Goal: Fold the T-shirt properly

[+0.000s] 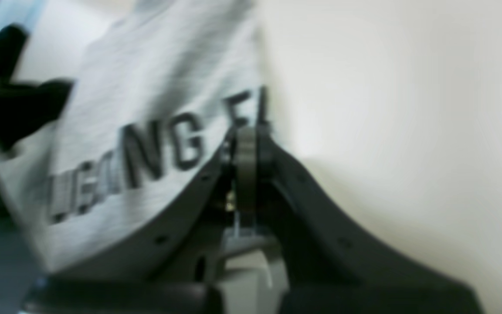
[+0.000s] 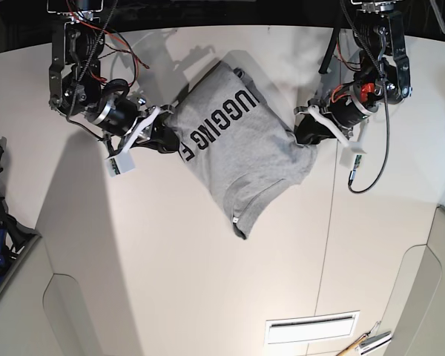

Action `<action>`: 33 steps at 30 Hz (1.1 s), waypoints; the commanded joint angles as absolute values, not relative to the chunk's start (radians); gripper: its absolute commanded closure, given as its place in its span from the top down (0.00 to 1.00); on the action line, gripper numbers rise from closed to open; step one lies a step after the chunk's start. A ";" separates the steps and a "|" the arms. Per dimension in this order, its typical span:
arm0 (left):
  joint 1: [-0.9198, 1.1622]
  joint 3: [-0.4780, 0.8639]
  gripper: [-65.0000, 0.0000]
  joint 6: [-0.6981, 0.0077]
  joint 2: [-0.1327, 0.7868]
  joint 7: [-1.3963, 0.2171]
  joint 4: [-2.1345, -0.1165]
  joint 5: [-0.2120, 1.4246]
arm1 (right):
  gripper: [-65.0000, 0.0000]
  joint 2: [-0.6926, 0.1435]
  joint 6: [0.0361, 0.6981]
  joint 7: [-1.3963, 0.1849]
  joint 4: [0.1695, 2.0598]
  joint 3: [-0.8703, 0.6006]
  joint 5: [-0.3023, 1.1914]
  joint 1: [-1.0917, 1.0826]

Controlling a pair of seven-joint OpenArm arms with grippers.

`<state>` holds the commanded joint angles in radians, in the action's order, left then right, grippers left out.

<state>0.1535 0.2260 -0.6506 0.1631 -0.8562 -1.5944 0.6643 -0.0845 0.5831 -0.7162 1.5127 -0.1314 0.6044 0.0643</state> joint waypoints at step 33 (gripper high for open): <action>-0.080 0.191 0.19 -0.652 0.208 -0.899 -1.452 0.679 | 0.00 -0.008 0.606 -0.743 1.622 -0.138 0.706 0.242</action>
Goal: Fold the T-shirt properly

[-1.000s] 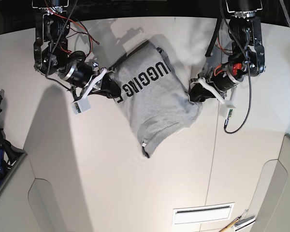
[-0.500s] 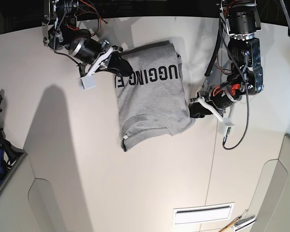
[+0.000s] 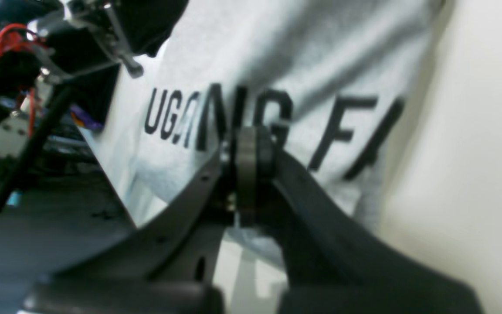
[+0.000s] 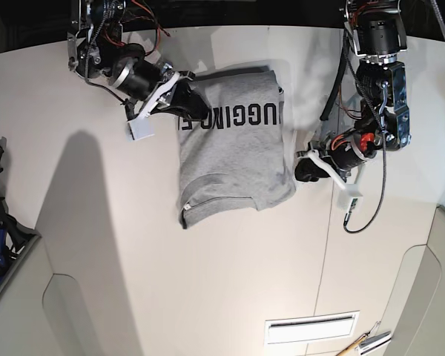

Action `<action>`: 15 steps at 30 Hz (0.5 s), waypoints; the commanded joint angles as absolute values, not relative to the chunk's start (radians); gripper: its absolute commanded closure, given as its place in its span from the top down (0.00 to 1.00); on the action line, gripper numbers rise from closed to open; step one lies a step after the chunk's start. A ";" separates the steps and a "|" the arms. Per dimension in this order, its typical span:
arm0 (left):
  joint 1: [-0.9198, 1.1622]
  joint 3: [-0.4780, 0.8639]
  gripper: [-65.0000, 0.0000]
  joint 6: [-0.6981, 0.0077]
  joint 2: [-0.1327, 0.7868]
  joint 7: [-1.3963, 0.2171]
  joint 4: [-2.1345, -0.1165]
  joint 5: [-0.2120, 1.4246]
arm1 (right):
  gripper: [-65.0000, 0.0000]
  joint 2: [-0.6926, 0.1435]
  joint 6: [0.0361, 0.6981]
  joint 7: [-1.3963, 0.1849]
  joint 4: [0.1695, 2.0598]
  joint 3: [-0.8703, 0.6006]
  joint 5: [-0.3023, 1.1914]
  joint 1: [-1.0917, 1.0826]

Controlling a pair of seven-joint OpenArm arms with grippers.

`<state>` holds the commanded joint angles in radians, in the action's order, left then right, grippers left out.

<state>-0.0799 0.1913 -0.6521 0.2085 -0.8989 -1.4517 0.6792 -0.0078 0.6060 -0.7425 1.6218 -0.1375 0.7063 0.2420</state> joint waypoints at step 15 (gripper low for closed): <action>0.327 0.453 0.19 -0.690 0.299 -0.984 -1.891 0.842 | 0.00 -0.290 0.602 -0.761 1.834 -0.241 0.696 0.395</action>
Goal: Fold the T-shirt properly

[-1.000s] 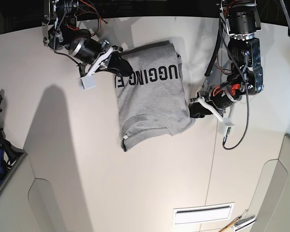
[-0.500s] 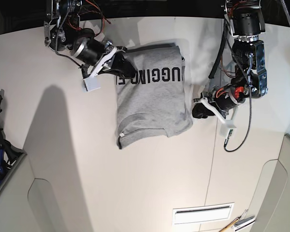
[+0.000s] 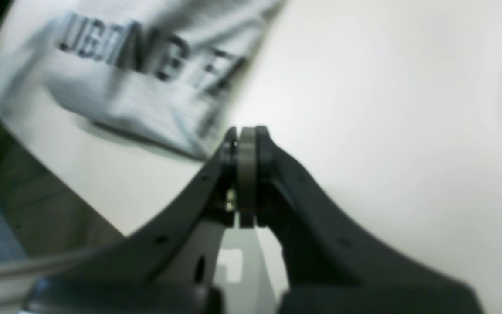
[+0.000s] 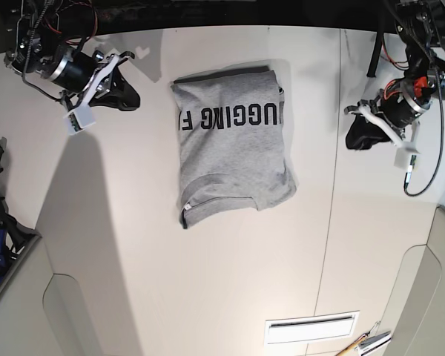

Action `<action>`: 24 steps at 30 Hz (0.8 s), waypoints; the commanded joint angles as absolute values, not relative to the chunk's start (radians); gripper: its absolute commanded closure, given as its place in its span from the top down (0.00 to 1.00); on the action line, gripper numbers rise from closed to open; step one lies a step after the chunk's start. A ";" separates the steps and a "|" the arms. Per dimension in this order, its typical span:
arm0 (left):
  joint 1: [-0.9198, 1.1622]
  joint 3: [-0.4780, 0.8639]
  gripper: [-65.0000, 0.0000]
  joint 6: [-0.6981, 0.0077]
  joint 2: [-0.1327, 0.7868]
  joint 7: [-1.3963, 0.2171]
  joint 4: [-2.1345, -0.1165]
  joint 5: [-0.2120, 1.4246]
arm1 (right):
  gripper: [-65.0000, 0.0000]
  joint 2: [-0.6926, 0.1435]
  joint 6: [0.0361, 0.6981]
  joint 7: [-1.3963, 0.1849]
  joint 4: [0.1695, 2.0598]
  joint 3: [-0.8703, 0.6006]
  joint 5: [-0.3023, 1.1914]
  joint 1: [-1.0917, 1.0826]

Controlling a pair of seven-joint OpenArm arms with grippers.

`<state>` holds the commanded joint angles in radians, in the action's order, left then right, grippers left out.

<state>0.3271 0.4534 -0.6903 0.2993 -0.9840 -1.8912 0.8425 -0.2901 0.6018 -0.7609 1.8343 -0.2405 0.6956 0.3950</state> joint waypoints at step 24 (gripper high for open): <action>1.062 0.572 0.19 -0.698 0.297 -0.997 -1.987 0.824 | 0.00 -0.518 0.606 -0.767 1.849 -0.199 0.707 0.894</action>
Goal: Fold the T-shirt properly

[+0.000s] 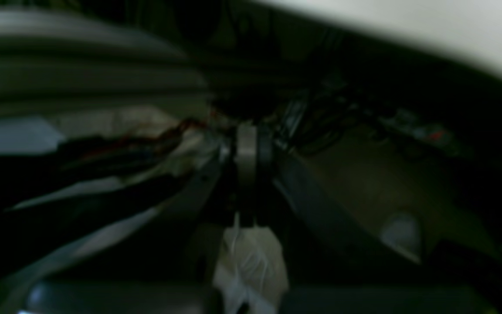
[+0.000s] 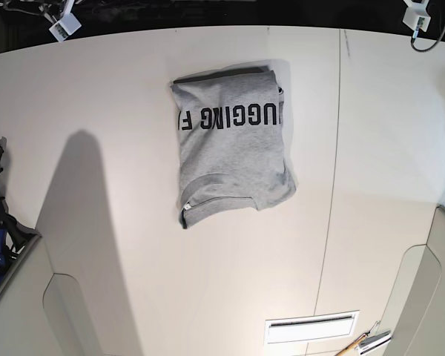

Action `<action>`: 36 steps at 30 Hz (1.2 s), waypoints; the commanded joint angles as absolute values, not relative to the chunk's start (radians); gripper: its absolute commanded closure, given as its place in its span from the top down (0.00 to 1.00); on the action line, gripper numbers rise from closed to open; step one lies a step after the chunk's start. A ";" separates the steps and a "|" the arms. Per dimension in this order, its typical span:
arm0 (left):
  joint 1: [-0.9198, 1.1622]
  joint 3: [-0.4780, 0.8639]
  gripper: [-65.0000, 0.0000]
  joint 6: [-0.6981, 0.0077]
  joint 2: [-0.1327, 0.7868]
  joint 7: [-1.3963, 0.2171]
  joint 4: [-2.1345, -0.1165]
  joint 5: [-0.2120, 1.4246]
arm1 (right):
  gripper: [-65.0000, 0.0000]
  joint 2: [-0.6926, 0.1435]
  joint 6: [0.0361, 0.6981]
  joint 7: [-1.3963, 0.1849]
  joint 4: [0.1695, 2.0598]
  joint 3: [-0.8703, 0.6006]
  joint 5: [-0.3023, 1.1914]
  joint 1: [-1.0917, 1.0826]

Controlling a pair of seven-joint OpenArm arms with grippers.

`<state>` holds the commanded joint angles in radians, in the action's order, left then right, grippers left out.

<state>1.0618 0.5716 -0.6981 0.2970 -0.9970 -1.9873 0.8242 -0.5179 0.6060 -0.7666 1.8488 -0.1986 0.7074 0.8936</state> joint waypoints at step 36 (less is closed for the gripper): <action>0.554 -0.198 0.19 -0.608 0.310 -0.367 -0.831 0.474 | 0.00 -0.559 0.588 -0.488 1.023 0.380 0.249 0.487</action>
